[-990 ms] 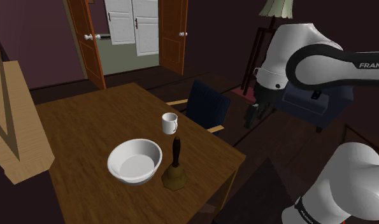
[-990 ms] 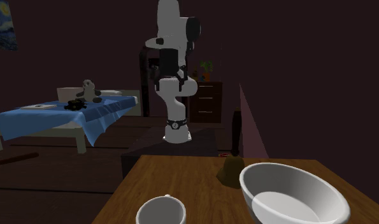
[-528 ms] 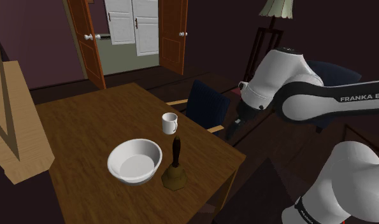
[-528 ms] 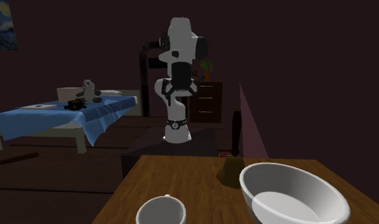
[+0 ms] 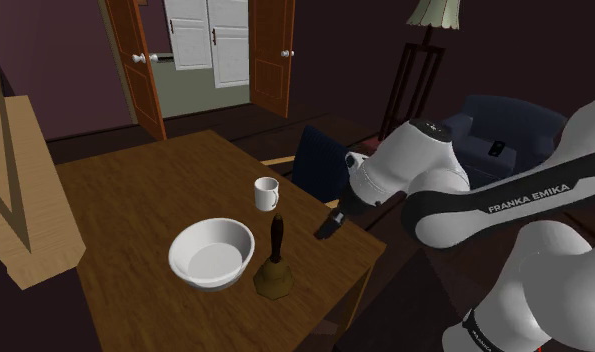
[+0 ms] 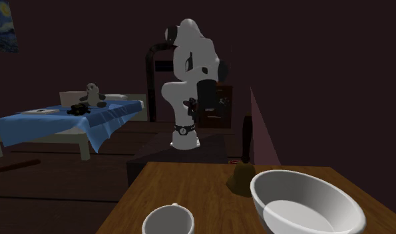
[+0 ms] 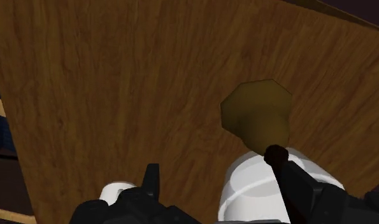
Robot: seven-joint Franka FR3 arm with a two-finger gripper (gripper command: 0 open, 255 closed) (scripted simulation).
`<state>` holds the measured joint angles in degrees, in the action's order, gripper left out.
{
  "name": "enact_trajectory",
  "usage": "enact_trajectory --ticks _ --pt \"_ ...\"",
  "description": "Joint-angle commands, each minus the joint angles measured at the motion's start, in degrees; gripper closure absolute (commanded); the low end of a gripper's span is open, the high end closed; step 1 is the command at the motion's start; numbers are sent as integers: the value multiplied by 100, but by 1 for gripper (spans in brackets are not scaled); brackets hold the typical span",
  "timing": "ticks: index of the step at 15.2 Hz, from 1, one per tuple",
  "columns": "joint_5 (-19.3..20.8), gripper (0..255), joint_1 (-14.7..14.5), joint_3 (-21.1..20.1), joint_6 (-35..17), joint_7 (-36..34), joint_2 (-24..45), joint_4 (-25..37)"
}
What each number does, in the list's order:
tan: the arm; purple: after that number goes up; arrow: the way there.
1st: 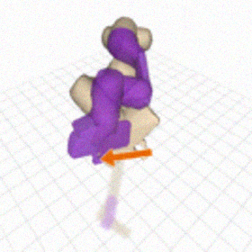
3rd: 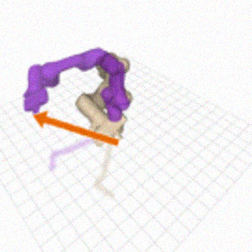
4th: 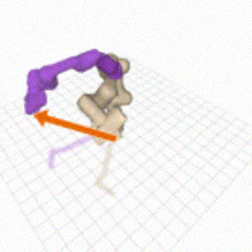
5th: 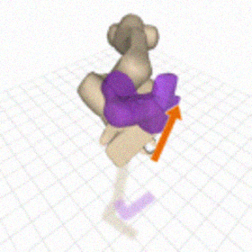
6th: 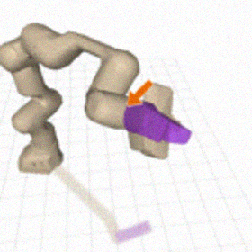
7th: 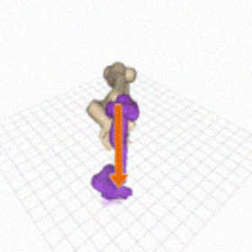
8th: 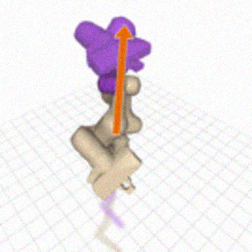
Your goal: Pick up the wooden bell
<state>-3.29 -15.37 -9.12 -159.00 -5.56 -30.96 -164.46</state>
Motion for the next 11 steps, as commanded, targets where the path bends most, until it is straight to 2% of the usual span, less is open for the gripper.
enact_trajectory --ticks 1,3,4,5,6,7,8,9,10,11 --pt "69 0 -4 -221 -841 -83 492 13" --pt "255 0 187 -584 -1592 -250 999 89" --pt "404 0 413 -877 -1955 -379 1250 146" --pt "580 0 801 -1320 -2306 -533 1489 217" --pt "776 0 1430 -1994 -2646 -711 1705 300" --pt "820 0 2358 -2999 -2974 -780 1879 393" --pt "750 0 3554 -4298 -3289 -759 2003 495" --pt "502 0 4906 -5794 -3588 -587 2084 606" --pt "365 0 5083 -6017 -3630 -474 2105 623" --pt "207 0 5606 -6584 -3730 -352 2150 621"
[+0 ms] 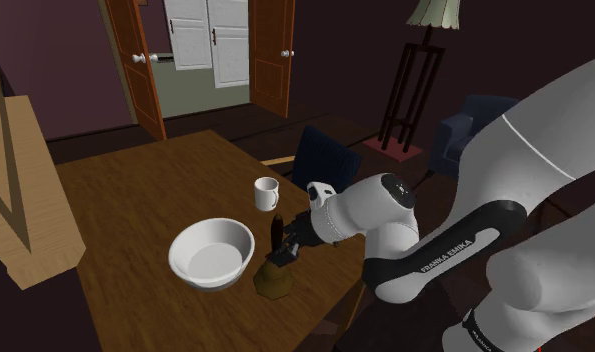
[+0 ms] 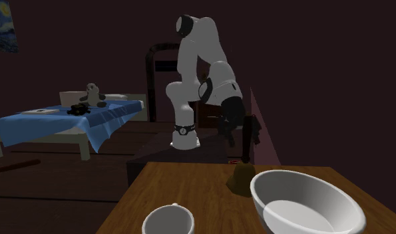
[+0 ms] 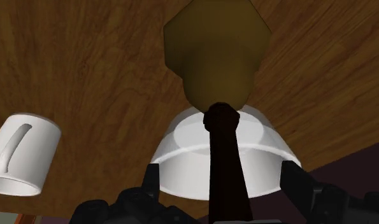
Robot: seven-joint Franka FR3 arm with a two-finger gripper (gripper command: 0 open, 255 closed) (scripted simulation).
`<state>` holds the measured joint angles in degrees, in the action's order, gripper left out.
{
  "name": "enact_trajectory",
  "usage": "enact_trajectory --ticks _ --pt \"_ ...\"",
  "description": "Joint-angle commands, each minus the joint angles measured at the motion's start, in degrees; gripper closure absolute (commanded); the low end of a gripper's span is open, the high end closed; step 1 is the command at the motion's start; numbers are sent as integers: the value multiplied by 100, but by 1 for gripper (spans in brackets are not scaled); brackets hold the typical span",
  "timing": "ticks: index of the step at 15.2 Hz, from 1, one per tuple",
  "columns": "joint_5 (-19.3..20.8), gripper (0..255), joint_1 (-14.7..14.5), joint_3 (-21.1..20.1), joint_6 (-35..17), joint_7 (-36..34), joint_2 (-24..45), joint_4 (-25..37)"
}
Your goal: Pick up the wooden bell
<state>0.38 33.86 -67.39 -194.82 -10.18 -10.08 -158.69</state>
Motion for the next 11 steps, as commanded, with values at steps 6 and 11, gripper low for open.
enact_trajectory --ticks 6,11 --pt "231 0 4356 -4356 -790 -356 -153 74" --pt "338 255 4317 -4287 -785 -453 -179 83"
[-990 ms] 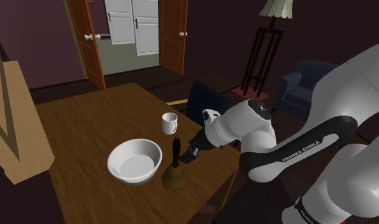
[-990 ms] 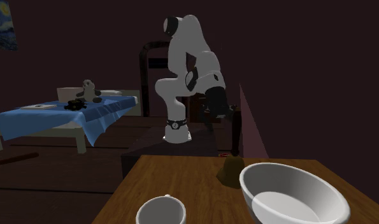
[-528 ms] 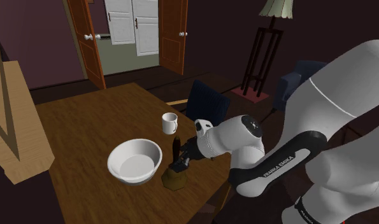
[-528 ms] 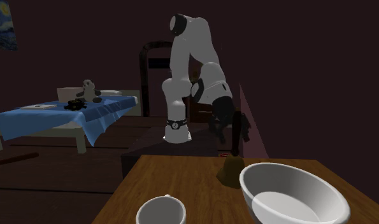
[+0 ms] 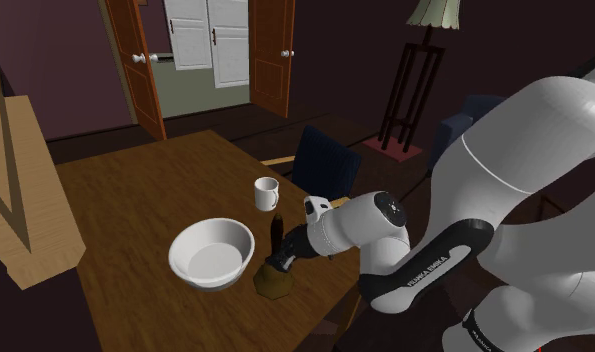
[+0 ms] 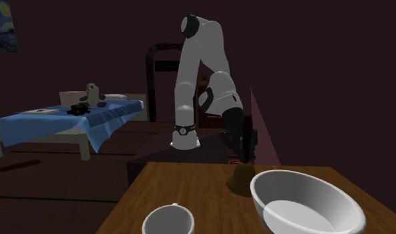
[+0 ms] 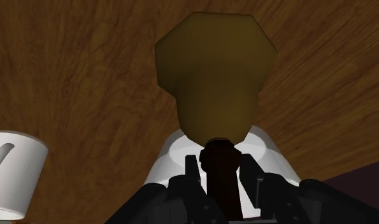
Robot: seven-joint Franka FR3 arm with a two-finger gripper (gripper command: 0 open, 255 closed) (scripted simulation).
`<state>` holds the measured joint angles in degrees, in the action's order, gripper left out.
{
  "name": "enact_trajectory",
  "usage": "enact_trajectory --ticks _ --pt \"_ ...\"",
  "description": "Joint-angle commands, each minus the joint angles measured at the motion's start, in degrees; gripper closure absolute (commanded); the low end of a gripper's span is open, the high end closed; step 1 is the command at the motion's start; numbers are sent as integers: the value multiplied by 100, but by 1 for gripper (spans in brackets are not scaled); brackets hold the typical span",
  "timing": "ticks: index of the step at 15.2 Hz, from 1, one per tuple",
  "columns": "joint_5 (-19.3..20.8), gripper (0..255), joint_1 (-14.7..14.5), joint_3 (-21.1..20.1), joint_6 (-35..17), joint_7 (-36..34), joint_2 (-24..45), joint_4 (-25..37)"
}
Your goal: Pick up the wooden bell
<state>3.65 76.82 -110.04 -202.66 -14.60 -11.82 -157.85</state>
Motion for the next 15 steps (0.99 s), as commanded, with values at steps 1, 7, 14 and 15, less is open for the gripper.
enact_trajectory --ticks 1,7,14,15 --pt "13 255 25 -24 -2 -12 -6 -1" --pt "5 255 13 -18 -8 -9 -6 -8" --pt "-1024 255 -4002 3766 675 1020 308 -31" --pt "-918 255 -4544 4339 776 939 255 -31"
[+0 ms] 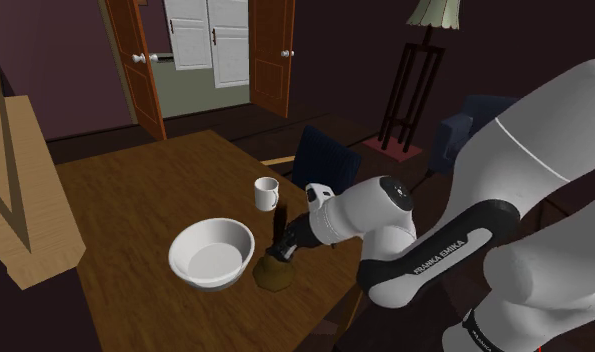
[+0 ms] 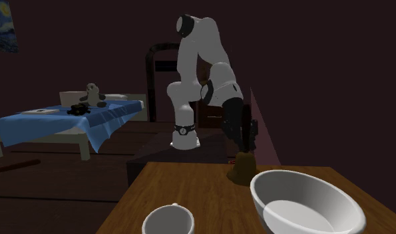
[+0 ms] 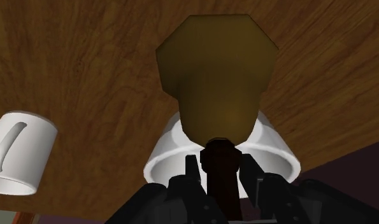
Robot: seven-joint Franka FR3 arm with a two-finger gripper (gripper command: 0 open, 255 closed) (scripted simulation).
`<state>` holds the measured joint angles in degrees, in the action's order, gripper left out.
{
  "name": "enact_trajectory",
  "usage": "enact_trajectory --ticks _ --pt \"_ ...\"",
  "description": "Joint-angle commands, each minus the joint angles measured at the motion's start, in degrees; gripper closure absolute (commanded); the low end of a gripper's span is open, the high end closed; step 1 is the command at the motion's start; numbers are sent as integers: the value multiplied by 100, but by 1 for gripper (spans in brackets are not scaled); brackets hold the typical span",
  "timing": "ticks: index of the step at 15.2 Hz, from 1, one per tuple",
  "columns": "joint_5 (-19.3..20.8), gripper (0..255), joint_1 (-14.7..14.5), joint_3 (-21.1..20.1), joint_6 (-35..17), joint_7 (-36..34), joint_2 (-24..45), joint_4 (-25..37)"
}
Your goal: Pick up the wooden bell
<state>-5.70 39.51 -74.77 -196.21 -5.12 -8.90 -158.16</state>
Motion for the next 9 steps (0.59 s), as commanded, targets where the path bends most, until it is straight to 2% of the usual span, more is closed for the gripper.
enact_trajectory --ticks 1,4,7,9 --pt "144 255 -1289 1323 232 -106 -95 1" --pt "443 255 -2457 2579 534 -320 -274 20" --pt "551 255 -3347 3507 835 -369 -456 57" --pt "525 255 -3388 3542 850 -346 -465 59"
